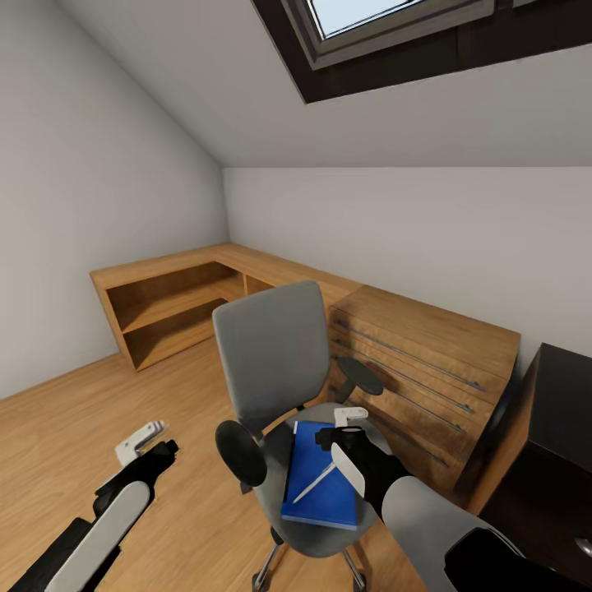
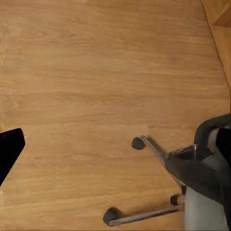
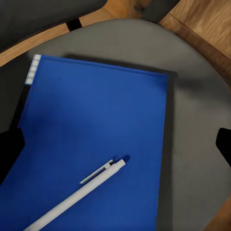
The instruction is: In the bedroom, organize the workspace by keeping the computer under the desk, ensuring the monitor is on the desk, placing the keyboard on the desk next to the monitor, placing the mouse on the desk next to the keyboard, moving the folder from the swivel chair onto the desk next to the mouse, stacking the notebook on top of the folder with the pen on top of the notebook, and positioning the swivel chair next to the desk.
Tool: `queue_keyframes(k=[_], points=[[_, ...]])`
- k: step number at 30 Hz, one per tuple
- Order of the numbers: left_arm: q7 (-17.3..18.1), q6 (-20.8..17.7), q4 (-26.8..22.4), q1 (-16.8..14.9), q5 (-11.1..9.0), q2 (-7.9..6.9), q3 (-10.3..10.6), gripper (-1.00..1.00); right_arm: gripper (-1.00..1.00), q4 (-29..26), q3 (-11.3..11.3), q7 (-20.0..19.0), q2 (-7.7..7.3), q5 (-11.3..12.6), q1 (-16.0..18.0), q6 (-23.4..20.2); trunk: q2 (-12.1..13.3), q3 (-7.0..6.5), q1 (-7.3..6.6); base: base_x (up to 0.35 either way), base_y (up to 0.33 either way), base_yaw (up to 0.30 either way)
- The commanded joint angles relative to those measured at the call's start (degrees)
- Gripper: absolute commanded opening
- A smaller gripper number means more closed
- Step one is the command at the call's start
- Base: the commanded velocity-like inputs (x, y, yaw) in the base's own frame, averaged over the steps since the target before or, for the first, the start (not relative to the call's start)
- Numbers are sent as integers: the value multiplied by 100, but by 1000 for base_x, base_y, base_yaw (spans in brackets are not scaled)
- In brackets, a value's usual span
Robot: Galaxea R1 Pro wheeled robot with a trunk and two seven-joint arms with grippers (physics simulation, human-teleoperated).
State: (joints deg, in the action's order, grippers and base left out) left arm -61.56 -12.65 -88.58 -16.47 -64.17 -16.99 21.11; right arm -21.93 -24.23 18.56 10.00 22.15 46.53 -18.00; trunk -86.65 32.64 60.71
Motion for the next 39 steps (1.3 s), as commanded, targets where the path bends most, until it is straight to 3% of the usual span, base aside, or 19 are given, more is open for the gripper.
queue_keyframes(k=[1,2,3,6,9,15,28,39], points=[[-31,-45,96,-6,-14,-24,-255,100,100,-4,-29,42,0,26,5,-27,-4,6,0,0,0,0],[-26,-48,190,-6,-18,-33,-506,100,100,-4,-29,45,0,26,5,-28,-4,6,0,0,0,0],[-10,-52,363,-6,-22,-46,-1054,100,100,-4,-29,53,0,26,5,-30,-44,24,22,0,0,0],[-6,-53,399,-6,-15,-49,-1188,100,100,1,-29,59,0,26,5,-36,-164,78,88,0,0,0],[-5,-60,402,-6,-9,-55,-1226,100,100,-4,-28,79,0,68,5,-41,-284,132,154,0,0,0],[-5,-70,403,-6,-8,-55,-1231,100,100,-12,-29,105,0,462,5,-441,-525,240,285,0,0,0],[-5,-79,403,-6,-24,-33,-1199,100,100,59,-34,97,0,529,4,-604,-1046,473,571,0,0,0],[-2,-79,403,-6,-13,-23,-1188,100,100,54,-30,94,0,560,5,-600,-1046,474,571,0,0,78]])
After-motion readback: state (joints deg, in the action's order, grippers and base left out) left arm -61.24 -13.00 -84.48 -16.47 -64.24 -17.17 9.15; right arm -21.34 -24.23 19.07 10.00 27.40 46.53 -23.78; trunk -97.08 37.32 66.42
